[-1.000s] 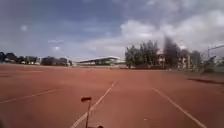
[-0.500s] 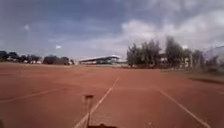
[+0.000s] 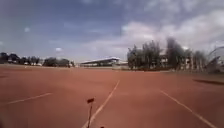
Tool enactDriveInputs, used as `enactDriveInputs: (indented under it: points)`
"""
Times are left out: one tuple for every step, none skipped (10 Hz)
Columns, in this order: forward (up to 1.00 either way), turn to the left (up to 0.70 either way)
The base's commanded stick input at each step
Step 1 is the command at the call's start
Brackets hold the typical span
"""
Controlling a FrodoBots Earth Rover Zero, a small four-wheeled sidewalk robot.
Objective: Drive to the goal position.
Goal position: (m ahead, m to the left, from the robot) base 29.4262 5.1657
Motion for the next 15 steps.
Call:
enactDriveInputs:
  points:
    - [0.70, 0.00]
    - [0.70, 0.00]
    - [0.70, 0.00]
    - [0.70, 0.00]
    - [0.70, 0.00]
    - [0.70, 0.00]
    - [0.70, 0.00]
    - [0.70, 0.00]
    - [0.70, 0.00]
    - [0.70, 0.00]
    - [0.70, 0.00]
    - [0.70, 0.00]
    - [0.70, 0.00]
    - [0.70, 0.00]
    - [0.70, 0.00]
